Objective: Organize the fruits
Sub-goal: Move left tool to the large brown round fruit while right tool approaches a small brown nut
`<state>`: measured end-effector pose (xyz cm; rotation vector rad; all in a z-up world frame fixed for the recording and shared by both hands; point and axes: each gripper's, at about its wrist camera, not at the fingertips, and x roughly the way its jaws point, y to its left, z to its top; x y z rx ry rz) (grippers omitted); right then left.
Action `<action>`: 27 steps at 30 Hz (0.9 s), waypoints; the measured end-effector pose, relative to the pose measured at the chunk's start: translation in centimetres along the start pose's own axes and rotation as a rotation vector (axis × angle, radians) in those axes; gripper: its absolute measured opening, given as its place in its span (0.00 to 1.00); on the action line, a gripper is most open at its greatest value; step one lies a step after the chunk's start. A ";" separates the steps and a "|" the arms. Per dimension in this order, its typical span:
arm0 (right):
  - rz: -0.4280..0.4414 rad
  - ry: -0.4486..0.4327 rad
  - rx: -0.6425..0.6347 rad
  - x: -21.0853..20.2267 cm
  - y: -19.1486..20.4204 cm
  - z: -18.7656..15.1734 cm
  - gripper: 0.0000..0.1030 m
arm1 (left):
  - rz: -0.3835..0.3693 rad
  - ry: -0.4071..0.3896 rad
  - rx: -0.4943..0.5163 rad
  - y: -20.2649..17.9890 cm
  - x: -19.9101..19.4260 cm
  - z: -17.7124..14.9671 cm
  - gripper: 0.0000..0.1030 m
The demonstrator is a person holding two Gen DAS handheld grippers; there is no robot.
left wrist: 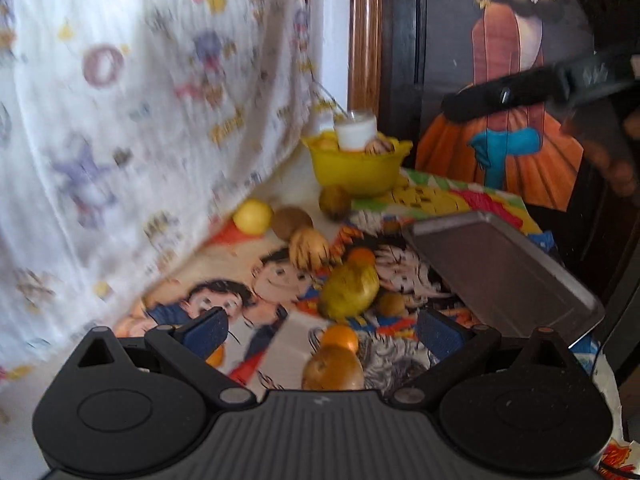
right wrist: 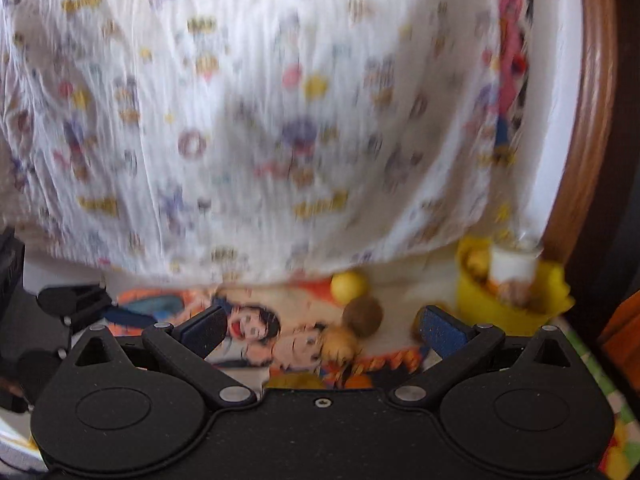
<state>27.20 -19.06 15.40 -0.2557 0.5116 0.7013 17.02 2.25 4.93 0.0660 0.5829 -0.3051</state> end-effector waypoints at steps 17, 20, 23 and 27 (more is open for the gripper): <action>0.145 0.242 0.069 10.1 -3.0 -9.3 0.77 | 0.048 0.135 -0.090 0.1 6.4 -2.6 0.94; 0.154 0.249 0.059 10.8 -2.9 -10.0 0.68 | 0.037 0.159 -0.100 0.3 6.9 -2.9 0.90; 0.164 0.257 0.064 11.4 -3.0 -10.3 0.59 | 0.021 0.172 -0.102 0.3 7.2 -3.1 0.83; 0.188 0.265 0.067 12.1 -2.8 -10.7 0.51 | 0.018 0.173 -0.111 0.3 7.5 -3.2 0.78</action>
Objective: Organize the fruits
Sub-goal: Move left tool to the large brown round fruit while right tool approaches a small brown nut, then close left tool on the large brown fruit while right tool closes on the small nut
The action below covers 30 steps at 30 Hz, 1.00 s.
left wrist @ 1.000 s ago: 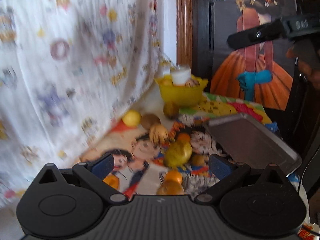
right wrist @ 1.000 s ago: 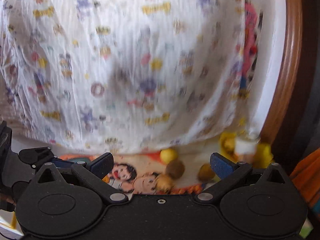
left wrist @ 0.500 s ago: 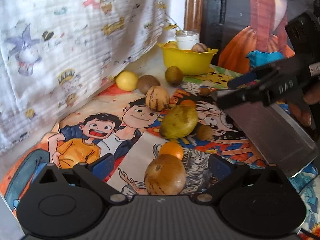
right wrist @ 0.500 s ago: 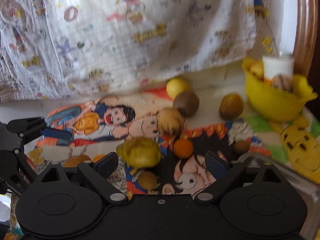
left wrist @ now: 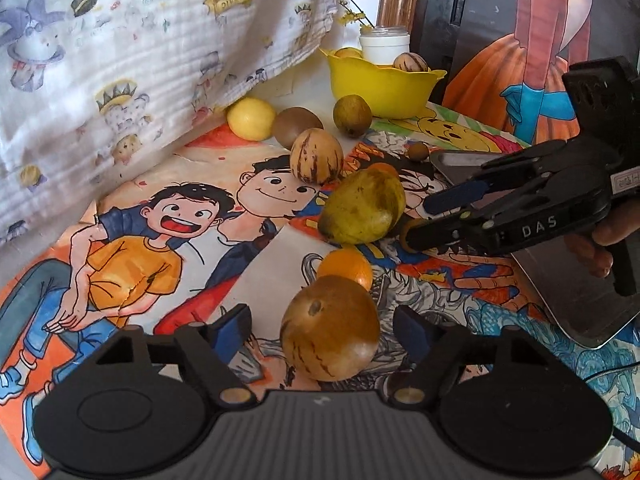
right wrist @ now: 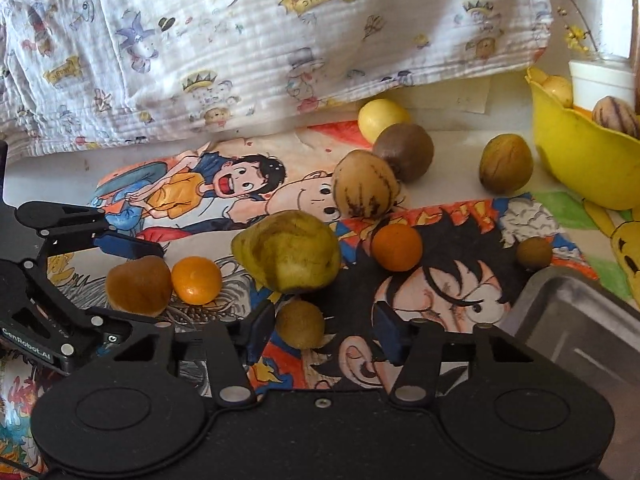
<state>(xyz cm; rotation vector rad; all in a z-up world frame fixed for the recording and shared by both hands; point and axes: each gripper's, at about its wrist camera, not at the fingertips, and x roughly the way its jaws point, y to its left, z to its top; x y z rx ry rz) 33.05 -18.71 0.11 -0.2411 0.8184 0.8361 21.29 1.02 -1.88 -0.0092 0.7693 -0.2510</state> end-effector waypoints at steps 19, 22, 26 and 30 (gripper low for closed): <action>-0.011 -0.021 -0.056 0.1 1.4 -0.9 0.28 | 0.079 0.032 0.085 -1.4 0.2 0.2 0.46; -0.011 -0.027 -0.047 -0.4 1.6 -1.3 0.28 | 0.079 0.039 0.069 -1.4 0.1 0.4 0.46; 0.003 -0.036 -0.014 -1.4 1.6 -2.1 0.28 | 0.082 0.050 0.059 -1.7 -0.6 0.5 0.46; 0.017 -0.070 0.025 -3.4 1.4 -2.7 0.28 | 0.087 0.025 0.082 -2.7 -2.2 1.4 0.46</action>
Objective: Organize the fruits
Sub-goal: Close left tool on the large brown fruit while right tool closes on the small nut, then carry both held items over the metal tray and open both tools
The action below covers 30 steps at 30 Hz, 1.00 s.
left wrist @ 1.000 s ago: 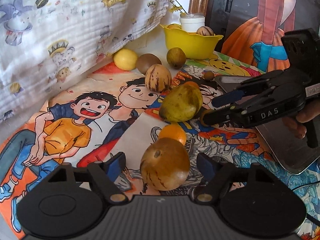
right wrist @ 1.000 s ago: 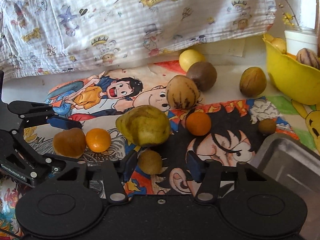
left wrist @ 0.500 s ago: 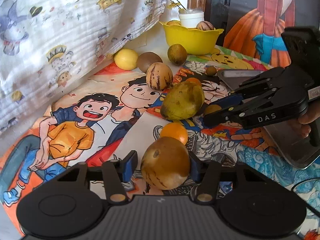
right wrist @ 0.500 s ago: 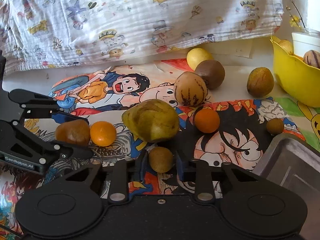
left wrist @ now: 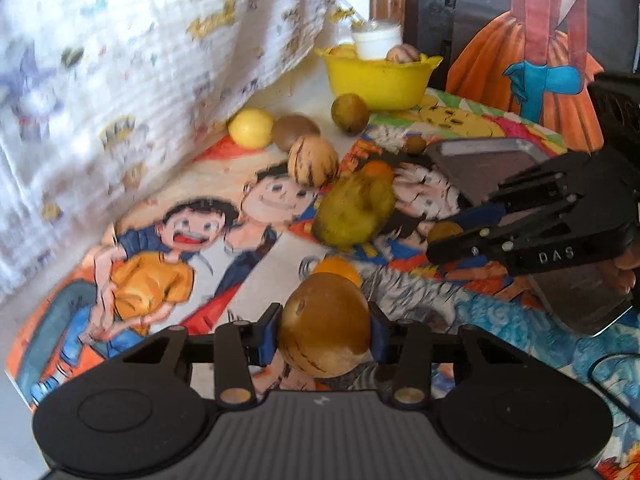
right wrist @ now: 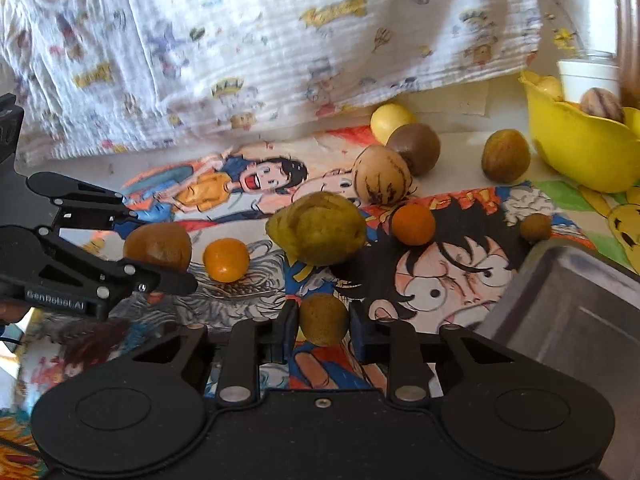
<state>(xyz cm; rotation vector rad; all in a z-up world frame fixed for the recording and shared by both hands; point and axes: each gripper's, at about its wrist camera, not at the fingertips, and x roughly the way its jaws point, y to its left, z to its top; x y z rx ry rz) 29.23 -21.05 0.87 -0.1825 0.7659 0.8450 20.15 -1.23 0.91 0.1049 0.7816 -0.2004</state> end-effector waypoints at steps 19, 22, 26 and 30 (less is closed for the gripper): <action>-0.371 -0.226 0.044 -9.3 -10.9 0.2 0.28 | -0.094 -0.195 0.101 -9.1 2.3 14.8 0.46; -0.400 -0.201 0.059 -8.8 -12.8 -0.4 0.28 | -0.130 -0.168 0.107 -10.6 5.3 15.3 0.46; -0.423 -0.166 0.083 -8.1 -15.0 -1.8 0.28 | -0.163 -0.142 0.126 -12.1 9.0 15.0 0.46; -0.447 -0.132 0.097 -7.1 -16.5 -3.0 0.28 | -0.180 -0.113 0.146 -13.0 12.2 14.3 0.46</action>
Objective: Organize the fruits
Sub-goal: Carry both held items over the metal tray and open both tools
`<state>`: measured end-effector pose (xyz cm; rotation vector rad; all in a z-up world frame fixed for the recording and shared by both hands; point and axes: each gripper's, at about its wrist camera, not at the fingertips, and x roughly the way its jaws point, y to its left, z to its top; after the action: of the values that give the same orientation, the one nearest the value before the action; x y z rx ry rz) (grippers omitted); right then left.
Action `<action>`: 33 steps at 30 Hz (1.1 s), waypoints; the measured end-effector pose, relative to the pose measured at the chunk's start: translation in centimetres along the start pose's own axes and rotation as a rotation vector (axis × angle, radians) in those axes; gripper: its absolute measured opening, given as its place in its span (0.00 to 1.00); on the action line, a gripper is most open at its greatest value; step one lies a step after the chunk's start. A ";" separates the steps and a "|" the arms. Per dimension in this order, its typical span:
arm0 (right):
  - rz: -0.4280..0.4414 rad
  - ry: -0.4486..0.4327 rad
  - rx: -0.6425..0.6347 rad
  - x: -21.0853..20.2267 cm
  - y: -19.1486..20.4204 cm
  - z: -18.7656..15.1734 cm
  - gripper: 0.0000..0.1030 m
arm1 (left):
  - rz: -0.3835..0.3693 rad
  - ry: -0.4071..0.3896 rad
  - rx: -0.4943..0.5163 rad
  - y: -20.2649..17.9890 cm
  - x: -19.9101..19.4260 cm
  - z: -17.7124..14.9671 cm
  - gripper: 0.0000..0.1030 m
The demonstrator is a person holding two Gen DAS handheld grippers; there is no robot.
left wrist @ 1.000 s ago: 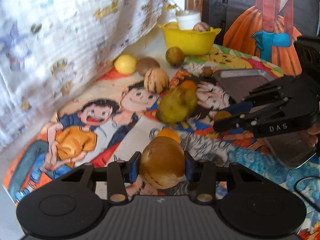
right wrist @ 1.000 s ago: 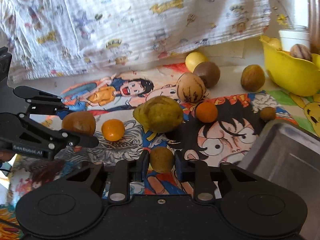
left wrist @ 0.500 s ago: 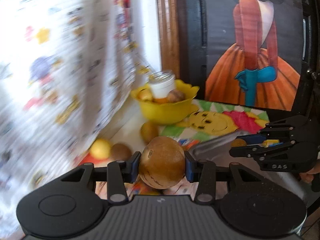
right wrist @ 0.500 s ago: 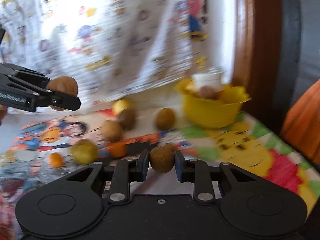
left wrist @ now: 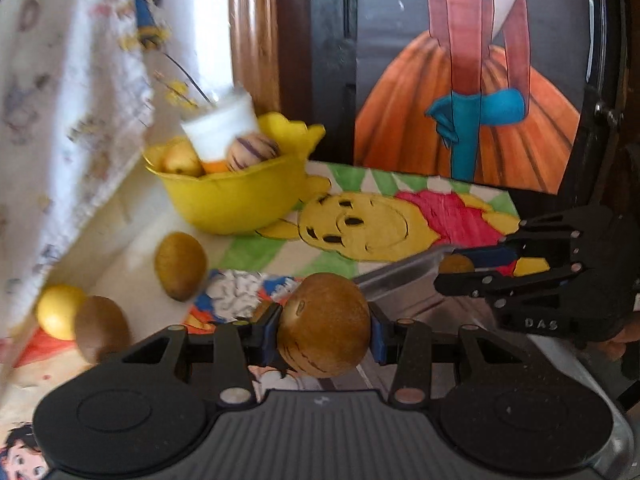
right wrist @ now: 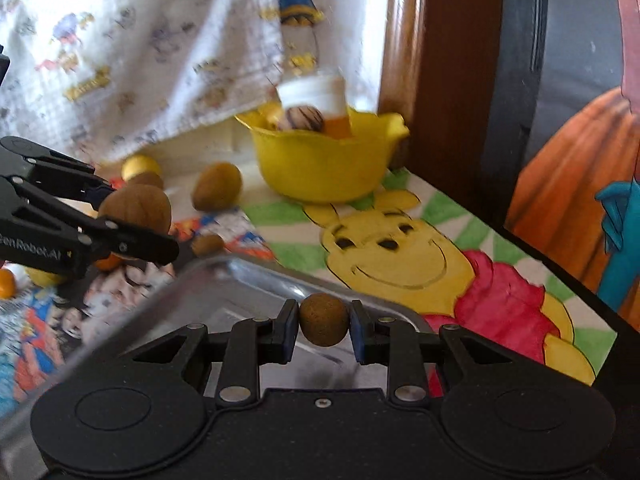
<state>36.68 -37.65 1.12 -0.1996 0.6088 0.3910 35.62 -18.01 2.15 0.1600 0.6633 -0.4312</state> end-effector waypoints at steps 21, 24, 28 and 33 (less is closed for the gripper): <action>-0.012 0.003 -0.013 2.0 -0.7 -1.4 0.29 | -0.013 0.031 0.074 -0.9 4.7 -1.7 0.48; -0.006 0.000 0.008 1.7 -0.9 -1.4 0.31 | -0.011 0.024 0.075 -1.1 4.5 -1.9 0.51; -0.011 -0.001 0.015 1.4 -0.8 -1.6 0.33 | -0.012 0.016 0.079 -1.5 4.2 -1.9 0.53; -0.028 -0.011 0.025 0.4 -0.7 -1.9 0.42 | -0.006 -0.002 0.050 -0.9 3.0 -1.8 0.59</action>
<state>36.30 -38.73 -0.56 -0.1818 0.5996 0.3573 36.32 -19.29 -1.17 0.2055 0.6518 -0.4537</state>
